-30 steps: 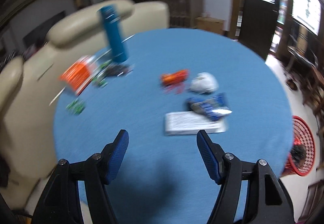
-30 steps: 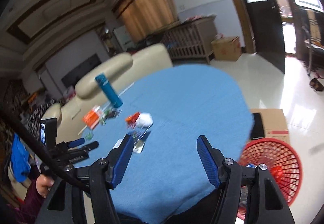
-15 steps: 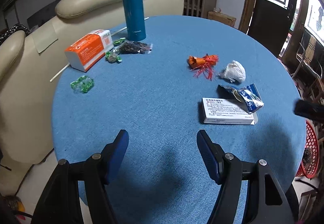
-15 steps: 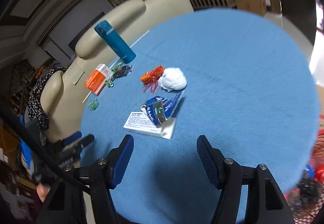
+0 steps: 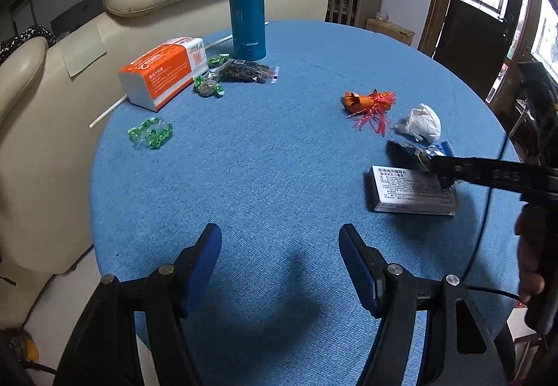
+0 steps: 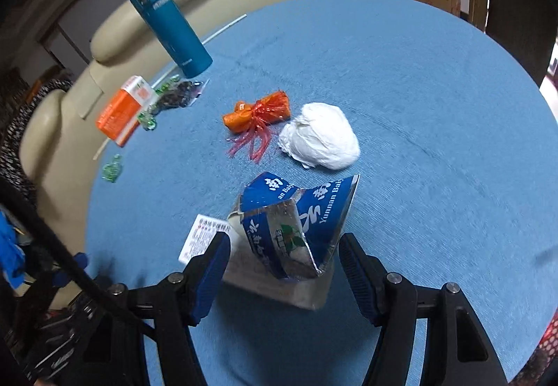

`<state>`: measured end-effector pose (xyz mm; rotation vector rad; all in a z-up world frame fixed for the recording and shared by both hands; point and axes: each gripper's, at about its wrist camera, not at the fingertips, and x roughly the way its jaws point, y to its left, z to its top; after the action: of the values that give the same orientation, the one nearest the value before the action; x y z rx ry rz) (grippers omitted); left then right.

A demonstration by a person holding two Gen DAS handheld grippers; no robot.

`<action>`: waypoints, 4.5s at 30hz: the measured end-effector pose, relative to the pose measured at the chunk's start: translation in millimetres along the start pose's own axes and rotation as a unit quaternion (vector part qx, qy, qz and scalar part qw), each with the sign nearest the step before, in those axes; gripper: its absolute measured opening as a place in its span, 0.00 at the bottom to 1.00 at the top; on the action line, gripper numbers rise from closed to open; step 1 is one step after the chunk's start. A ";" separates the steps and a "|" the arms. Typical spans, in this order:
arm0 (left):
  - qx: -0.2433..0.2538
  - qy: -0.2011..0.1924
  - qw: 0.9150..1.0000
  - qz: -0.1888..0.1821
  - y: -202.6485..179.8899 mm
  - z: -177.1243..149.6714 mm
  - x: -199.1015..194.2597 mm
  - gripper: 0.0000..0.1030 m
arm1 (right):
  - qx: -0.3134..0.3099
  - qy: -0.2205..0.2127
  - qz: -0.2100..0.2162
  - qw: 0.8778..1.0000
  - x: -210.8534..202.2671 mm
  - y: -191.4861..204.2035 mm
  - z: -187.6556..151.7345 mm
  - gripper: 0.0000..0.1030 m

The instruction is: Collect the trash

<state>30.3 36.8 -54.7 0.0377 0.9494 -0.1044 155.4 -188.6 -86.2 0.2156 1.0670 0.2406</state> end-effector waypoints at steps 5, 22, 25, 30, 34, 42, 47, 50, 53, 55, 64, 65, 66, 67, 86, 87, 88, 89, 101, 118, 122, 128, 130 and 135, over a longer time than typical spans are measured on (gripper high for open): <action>-0.002 0.004 1.000 -0.006 2.4 -0.7 2.1 0.68 | -0.014 0.008 -0.016 1.000 16.3 10.1 2.3 0.67; 0.039 -0.007 0.998 -0.039 -29.3 12.4 11.4 0.68 | 0.063 -0.035 -0.025 0.997 20.8 -30.7 12.9 0.67; 0.075 -0.017 0.994 -0.076 -40.3 21.5 18.2 0.68 | 0.058 -0.048 -0.022 0.997 12.1 -37.1 14.0 0.67; 0.126 -0.034 0.982 -0.137 -51.4 41.5 28.9 0.68 | 0.033 -0.069 -0.031 0.997 0.1 -44.4 17.5 0.67; 0.171 -0.022 0.965 -0.196 -64.3 52.2 40.0 0.71 | 0.051 -0.080 -0.012 0.995 -0.2 -59.6 19.8 0.67; 0.247 0.001 0.938 -0.243 -89.9 49.3 68.2 0.72 | 0.016 -0.108 -0.007 0.994 -4.5 -63.8 21.9 0.32; 0.278 0.017 0.927 -0.251 -99.9 46.3 83.2 0.72 | 0.004 -0.110 0.000 0.994 -7.0 -63.5 22.4 0.29; 0.295 0.011 0.924 -0.243 -105.5 43.5 86.6 0.72 | 0.019 -0.110 0.015 0.994 -8.7 -67.6 20.5 0.28; 0.306 0.025 0.917 -0.253 -109.7 41.4 92.6 0.73 | 0.034 -0.107 0.030 0.993 -12.8 -73.7 16.1 0.28; 0.320 0.027 0.914 -0.247 -113.5 37.5 95.4 0.74 | 0.044 -0.103 0.039 0.993 -15.9 -78.7 11.9 0.28; 0.322 0.021 0.922 -0.213 -129.4 25.0 102.0 0.71 | 0.091 -0.107 0.062 0.988 -43.0 -109.3 -13.4 0.28; 0.318 0.021 0.924 -0.212 -129.2 24.0 100.9 0.68 | 0.094 -0.109 0.063 0.988 -45.9 -111.9 -15.7 0.28; 0.312 0.021 0.927 -0.209 -125.8 22.2 98.3 0.64 | 0.097 -0.110 0.064 0.987 -48.7 -114.4 -18.0 0.28; 0.306 0.022 0.930 -0.203 -127.1 21.8 98.5 0.61 | 0.101 -0.111 0.066 0.986 -51.8 -117.1 -20.0 0.28; 0.189 -0.021 0.976 -0.105 -143.2 35.0 11.8 0.50 | 0.119 -0.159 0.071 0.978 -115.9 -141.0 -57.8 0.28; 0.189 -0.027 0.977 -0.097 -145.9 36.3 5.5 0.50 | 0.116 -0.163 0.070 0.977 -120.9 -140.6 -60.2 0.28; 0.190 -0.036 0.977 -0.089 -149.1 37.6 -1.1 0.50 | 0.115 -0.166 0.070 0.977 -125.0 -140.1 -62.4 0.28; 0.191 -0.044 0.977 -0.082 -151.2 37.6 -8.4 0.50 | 0.113 -0.169 0.070 0.977 -128.8 -139.4 -64.6 0.28; 0.205 -0.114 0.971 -0.037 -177.9 32.1 -79.0 0.50 | 0.072 -0.207 0.066 0.973 -186.4 -123.0 -93.1 0.28; 0.216 -0.162 0.963 -0.026 -207.0 23.4 -126.2 0.50 | 0.026 -0.266 0.052 0.962 -252.4 -114.3 -139.1 0.28; 0.218 -0.165 0.961 -0.024 -212.5 21.8 -129.1 0.50 | 0.025 -0.275 0.050 0.960 -261.0 -116.8 -146.8 0.28; 0.222 -0.166 0.960 -0.022 -222.4 20.2 -131.7 0.50 | 0.037 -0.288 0.052 0.955 -269.6 -123.5 -155.8 0.28; 0.225 -0.168 0.960 -0.021 -226.7 18.9 -132.8 0.50 | 0.041 -0.293 0.050 0.954 -272.3 -125.5 -159.0 0.28; 0.235 -0.166 0.957 -0.026 -239.6 15.0 -135.1 0.50 | 0.053 -0.296 0.049 0.952 -277.7 -137.5 -164.8 0.28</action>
<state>-60.9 -192.8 67.2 0.4236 0.5728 -0.3730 -105.7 -392.7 29.3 0.4093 0.4725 0.1887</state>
